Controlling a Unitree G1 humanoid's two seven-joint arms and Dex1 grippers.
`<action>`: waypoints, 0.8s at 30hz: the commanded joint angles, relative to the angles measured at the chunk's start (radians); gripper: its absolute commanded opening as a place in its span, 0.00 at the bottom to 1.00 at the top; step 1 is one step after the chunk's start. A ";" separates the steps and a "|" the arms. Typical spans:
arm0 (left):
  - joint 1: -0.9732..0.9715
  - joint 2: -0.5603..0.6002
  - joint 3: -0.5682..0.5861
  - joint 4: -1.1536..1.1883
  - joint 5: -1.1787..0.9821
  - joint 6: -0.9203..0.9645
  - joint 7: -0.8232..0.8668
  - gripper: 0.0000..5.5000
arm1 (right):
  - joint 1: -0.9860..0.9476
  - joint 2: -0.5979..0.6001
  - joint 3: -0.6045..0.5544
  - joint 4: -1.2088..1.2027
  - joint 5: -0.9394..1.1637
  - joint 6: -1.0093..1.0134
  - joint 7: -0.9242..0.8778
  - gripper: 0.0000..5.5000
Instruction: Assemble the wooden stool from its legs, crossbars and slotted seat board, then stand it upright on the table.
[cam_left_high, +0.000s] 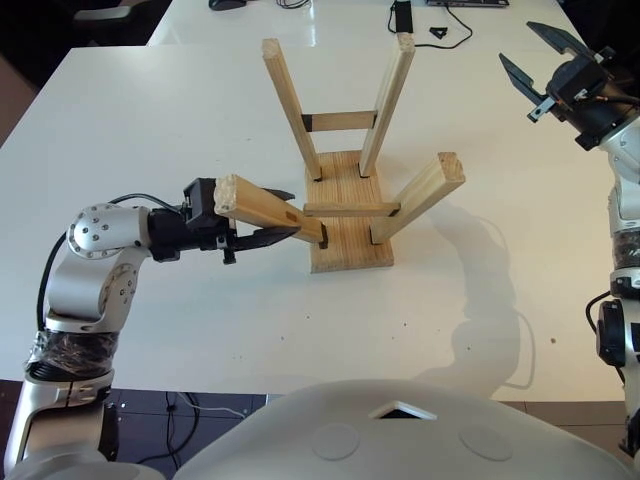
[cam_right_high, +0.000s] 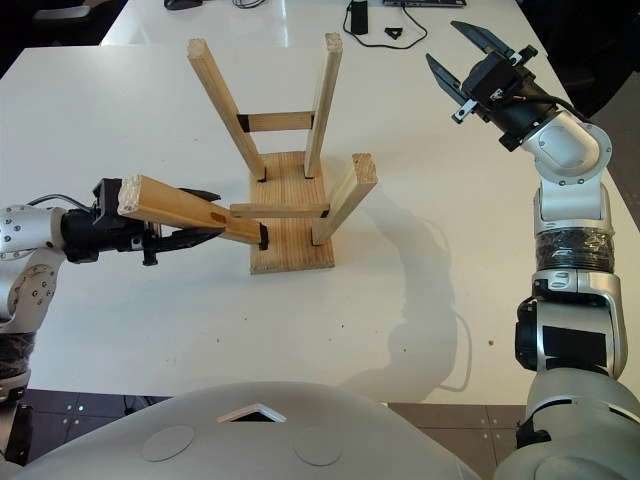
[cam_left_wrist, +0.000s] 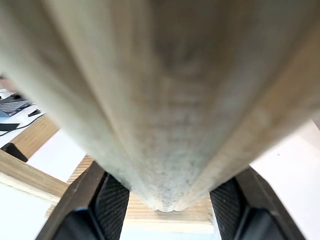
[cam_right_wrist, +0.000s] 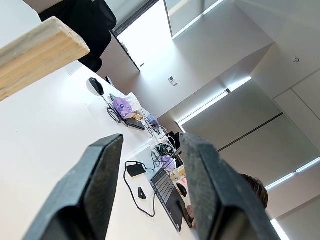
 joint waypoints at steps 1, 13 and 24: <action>0.059 0.070 -0.049 0.025 0.059 0.058 -0.050 0.38 | 0.016 -0.004 -0.003 -0.017 -0.011 -0.008 -0.009 0.38; 0.030 0.072 -0.118 0.045 0.098 0.079 -0.013 0.38 | 0.053 0.008 0.003 -0.076 -0.009 0.011 -0.032 0.38; -0.037 0.035 -0.250 -0.017 0.140 0.224 0.149 0.38 | 0.062 0.070 -0.029 -0.379 0.202 0.244 -0.007 0.38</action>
